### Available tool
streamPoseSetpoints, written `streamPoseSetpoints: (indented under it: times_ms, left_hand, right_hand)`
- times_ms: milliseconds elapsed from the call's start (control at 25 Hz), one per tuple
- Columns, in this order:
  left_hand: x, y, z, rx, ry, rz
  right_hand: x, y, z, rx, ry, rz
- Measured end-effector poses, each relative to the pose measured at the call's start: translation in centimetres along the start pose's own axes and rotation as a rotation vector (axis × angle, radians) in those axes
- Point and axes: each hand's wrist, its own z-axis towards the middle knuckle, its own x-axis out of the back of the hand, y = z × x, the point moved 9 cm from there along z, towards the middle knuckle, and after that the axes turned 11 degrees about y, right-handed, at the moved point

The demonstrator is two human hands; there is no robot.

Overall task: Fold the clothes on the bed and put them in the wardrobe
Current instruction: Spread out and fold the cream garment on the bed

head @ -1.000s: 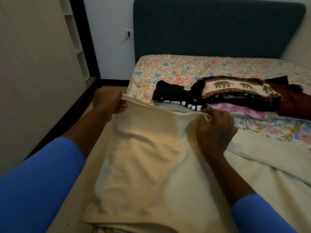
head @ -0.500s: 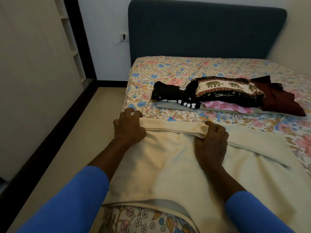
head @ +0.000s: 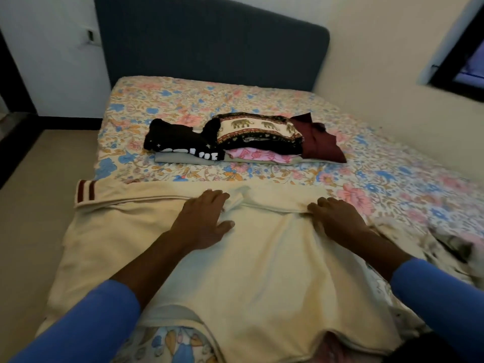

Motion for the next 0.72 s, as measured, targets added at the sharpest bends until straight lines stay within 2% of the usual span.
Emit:
streamPoseSetpoints:
  times_ms: [80, 160, 280, 320, 400, 520, 600, 680, 720]
  left_hand:
    - [-1.6, 0.3, -0.5, 0.009, 0.051, 0.062]
    - [-1.5, 0.5, -0.5, -0.001, 0.154, 0.137]
    - [-0.5, 0.8, -1.0, -0.005, 0.269, 0.163]
    - [-0.1, 0.9, -1.3, -0.006, 0.306, 0.176]
    - [1.3, 1.4, -1.4, 0.02, 0.375, 0.16]
    - [3.6, 0.6, 1.2, 0.202, 0.441, -0.006]
    - [3.8, -1.5, 5.9, 0.34, 0.334, 0.081]
    - [2.3, -3.7, 9.5, 0.422, 0.097, 0.157]
    - [1.2, -4.3, 10.5, 0.416, 0.007, 0.163]
  right_hand:
    - [-0.2, 2.7, -0.9, -0.04, 0.063, -0.042]
    - [-0.1, 5.4, -0.4, -0.178, 0.059, -0.032]
    - [-1.3, 7.6, -0.2, -0.478, -0.14, 0.117]
    - [-1.3, 7.6, 0.1, -0.536, -0.124, 0.189]
    - [-0.8, 7.5, 1.1, -0.621, 0.02, 0.366]
    - [-1.9, 8.7, 3.8, -0.757, 0.097, 0.694]
    - [-4.1, 9.9, 6.2, -0.744, 0.031, 0.726]
    - [-7.1, 9.9, 7.4, -0.67, -0.096, 0.691]
    - [-8.2, 10.2, 7.6, -0.652, -0.097, 0.678]
